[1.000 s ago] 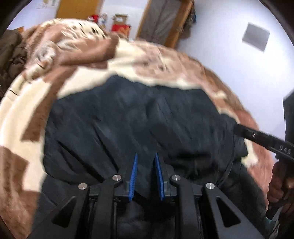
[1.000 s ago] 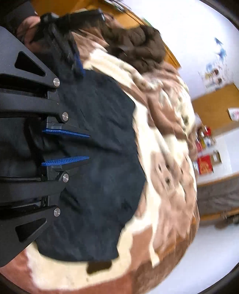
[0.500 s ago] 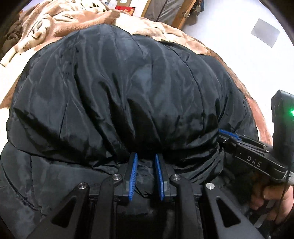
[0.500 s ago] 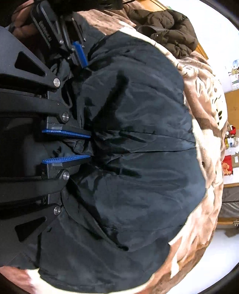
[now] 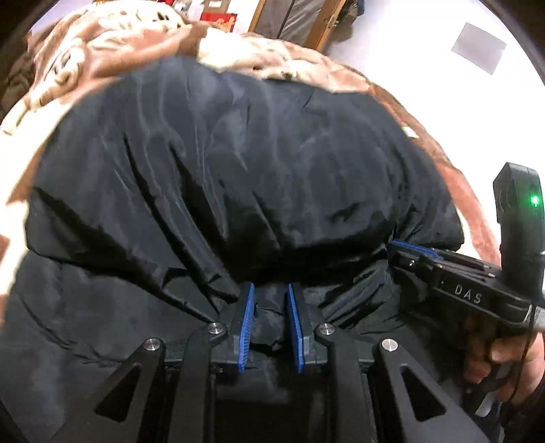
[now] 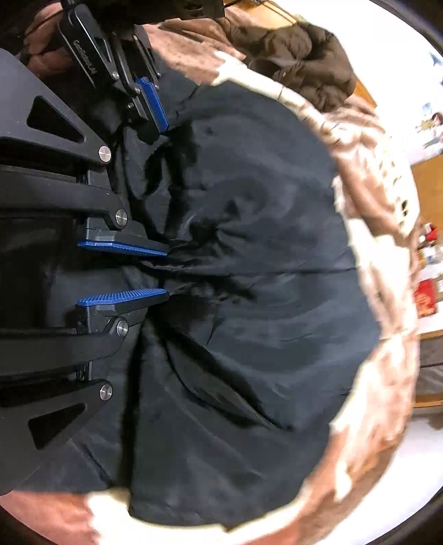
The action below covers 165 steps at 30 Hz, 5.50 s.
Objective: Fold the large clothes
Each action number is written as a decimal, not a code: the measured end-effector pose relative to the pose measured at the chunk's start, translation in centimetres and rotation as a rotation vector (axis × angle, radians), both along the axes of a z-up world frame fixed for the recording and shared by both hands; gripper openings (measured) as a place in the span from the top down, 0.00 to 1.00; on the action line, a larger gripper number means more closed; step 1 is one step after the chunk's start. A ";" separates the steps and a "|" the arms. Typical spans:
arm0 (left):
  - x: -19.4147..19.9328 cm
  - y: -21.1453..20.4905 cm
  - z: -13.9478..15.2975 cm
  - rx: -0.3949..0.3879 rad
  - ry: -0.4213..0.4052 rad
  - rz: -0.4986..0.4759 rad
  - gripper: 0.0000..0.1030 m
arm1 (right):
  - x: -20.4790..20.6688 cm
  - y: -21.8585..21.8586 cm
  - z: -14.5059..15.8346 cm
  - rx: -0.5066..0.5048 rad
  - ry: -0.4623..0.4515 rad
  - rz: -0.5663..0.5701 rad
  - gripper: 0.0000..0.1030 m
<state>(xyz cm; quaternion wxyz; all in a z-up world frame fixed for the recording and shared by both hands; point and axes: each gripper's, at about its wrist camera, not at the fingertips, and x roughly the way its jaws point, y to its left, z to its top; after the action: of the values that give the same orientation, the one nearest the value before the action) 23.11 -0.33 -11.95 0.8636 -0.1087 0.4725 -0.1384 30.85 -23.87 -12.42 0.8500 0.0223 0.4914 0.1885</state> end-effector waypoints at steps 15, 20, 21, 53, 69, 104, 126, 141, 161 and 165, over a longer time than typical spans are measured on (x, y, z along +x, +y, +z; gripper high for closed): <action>1.7 -1.1 -0.7 0.035 0.002 0.004 0.80 | 0.6 0.8 -0.4 -0.028 0.015 -0.018 0.82; -0.8 -1.1 2.8 0.058 -0.036 0.012 0.75 | -2.8 -0.7 4.1 -0.009 -0.063 -0.044 0.68; -1.6 -0.9 3.4 0.063 -0.051 0.014 0.73 | -3.7 -1.0 4.8 -0.012 -0.078 -0.044 0.68; -23.6 3.0 9.3 0.156 -0.156 0.093 0.56 | -25.2 -8.5 8.7 -0.023 -0.151 -0.115 0.59; -22.4 4.9 7.3 0.222 -0.121 0.147 0.56 | -24.1 -11.2 6.3 -0.055 -0.091 -0.184 0.50; -19.2 12.3 -0.5 0.154 0.118 0.266 0.30 | -20.9 -15.2 0.5 0.099 0.172 -0.253 0.44; -21.6 13.2 13.0 -0.041 -0.187 0.223 0.85 | -22.8 -15.7 12.3 0.275 -0.061 -0.163 0.88; -22.7 15.2 15.3 -0.156 -0.214 0.270 0.85 | -23.5 -17.3 15.2 0.376 -0.113 -0.179 0.88; -0.6 15.8 14.3 -0.046 -0.170 0.313 0.84 | -1.2 -15.0 15.4 0.278 -0.071 -0.255 0.87; 4.2 15.8 10.7 -0.027 -0.094 0.332 0.83 | 3.8 -14.6 12.2 0.254 0.011 -0.269 0.86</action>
<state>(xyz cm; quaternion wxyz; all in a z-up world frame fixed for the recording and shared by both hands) 27.28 15.45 -1.21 0.8942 -0.1904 0.4052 -0.0050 34.63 -38.47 -0.20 0.8553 0.1957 0.4608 0.1335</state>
